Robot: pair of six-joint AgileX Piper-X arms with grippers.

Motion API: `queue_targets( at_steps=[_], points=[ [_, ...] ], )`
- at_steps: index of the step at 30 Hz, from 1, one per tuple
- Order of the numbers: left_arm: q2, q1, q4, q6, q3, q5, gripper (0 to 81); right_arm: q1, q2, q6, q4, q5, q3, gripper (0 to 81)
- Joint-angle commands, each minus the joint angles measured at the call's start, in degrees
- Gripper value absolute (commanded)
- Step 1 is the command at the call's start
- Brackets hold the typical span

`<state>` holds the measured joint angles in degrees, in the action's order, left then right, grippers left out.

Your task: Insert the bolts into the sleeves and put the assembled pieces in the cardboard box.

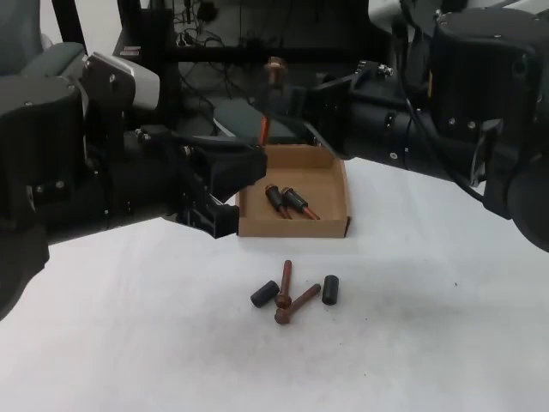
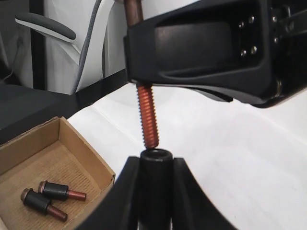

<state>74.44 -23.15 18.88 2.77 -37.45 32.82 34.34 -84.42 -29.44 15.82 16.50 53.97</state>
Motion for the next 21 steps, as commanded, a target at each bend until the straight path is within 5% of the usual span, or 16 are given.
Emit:
queue_targets(
  at_steps=[1, 21],
  points=[
    [0.01, -0.11, 1.11, 0.33, -1.16, -0.15, 1.7, 0.55, 0.12, 1.63, -0.14, 0.36, 0.59, 0.4],
    [0.01, -0.11, 1.09, -0.62, -1.16, -3.26, 1.7, 4.26, 0.71, 1.10, 0.34, -8.62, 0.59, 0.4]
  ],
)
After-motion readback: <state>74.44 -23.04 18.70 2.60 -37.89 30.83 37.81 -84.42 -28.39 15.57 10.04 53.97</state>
